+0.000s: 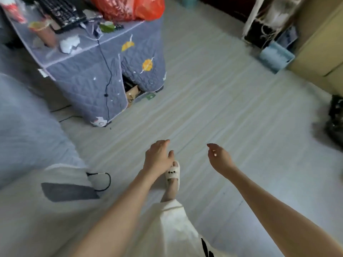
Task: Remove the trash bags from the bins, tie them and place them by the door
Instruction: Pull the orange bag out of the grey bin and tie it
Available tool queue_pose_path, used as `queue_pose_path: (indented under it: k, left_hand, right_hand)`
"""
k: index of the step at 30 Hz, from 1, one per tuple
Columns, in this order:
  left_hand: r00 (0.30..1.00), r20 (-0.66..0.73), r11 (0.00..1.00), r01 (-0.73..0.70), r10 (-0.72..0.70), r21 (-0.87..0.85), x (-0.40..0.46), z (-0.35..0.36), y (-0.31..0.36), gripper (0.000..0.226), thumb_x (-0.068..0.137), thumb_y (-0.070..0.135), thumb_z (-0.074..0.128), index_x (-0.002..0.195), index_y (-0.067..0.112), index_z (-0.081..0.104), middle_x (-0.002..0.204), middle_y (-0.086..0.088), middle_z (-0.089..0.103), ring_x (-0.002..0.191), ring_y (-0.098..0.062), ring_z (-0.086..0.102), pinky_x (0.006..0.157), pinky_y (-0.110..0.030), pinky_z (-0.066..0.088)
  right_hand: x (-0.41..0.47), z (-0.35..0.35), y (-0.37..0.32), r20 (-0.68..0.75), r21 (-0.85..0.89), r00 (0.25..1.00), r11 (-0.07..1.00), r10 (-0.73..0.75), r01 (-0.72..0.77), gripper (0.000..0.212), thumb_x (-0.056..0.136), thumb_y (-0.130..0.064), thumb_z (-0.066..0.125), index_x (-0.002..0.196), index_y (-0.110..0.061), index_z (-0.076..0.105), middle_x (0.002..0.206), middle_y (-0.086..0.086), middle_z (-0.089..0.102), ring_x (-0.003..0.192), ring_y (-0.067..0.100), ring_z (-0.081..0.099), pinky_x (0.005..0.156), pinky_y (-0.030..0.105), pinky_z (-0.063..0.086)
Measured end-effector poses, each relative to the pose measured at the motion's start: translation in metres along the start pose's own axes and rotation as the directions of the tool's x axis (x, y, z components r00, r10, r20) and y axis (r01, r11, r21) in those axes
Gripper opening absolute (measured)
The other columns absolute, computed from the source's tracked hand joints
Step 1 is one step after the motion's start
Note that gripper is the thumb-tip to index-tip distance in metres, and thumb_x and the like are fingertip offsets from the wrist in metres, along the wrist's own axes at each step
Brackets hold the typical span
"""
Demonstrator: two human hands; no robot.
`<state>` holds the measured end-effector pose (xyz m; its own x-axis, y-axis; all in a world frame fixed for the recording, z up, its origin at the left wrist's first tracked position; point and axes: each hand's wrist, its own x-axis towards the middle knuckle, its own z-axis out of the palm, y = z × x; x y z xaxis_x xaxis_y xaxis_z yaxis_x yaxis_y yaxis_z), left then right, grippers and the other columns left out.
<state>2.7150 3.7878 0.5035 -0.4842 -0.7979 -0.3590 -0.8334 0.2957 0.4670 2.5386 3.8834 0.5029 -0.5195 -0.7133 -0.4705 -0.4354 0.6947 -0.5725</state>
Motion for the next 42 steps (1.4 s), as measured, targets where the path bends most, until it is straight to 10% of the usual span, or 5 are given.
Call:
queue_pose_path:
  k: [18, 28, 42]
  left_hand:
    - [0.898, 0.071, 0.886, -0.44, 0.435, 0.146, 0.52, -0.12, 0.273, 0.048, 0.093, 0.026, 0.043, 0.139, 0.014, 0.038, 0.147, -0.004, 0.038, 0.136, -0.024, 0.033, 0.109, -0.037, 0.029]
    - [0.945, -0.03, 0.939, -0.319, 0.325, 0.13, 0.801, -0.208, 0.394, 0.046, 0.093, 0.024, 0.046, 0.137, 0.011, 0.041, 0.142, -0.008, 0.044, 0.131, -0.027, 0.04, 0.105, -0.038, 0.034]
    - [0.974, -0.193, 0.993, -0.113, 0.12, 0.045, 1.207, -0.381, 0.372, 0.046, 0.093, 0.025, 0.046, 0.138, 0.014, 0.041, 0.141, -0.007, 0.044, 0.128, -0.028, 0.042, 0.102, -0.039, 0.035]
  right_hand:
    - [0.415, -0.294, -0.089, -0.324, -0.182, 0.946, 0.981, 0.006, -0.069, 0.046, 0.097, -0.024, 0.036, 0.142, -0.016, 0.035, 0.147, 0.008, 0.038, 0.137, 0.027, 0.031, 0.113, 0.038, 0.026]
    - [0.72, -0.448, -0.163, -0.212, -0.148, 0.977, 0.989, -0.011, -0.021, 0.041, 0.096, -0.022, 0.036, 0.136, -0.016, 0.044, 0.141, 0.009, 0.045, 0.131, 0.03, 0.04, 0.109, 0.036, 0.032]
    - [1.14, -0.518, -0.401, -0.054, -0.212, 0.98, 0.962, -0.189, 0.174, 0.04, 0.095, -0.021, 0.038, 0.134, -0.015, 0.045, 0.133, 0.013, 0.051, 0.125, 0.029, 0.047, 0.106, 0.039, 0.037]
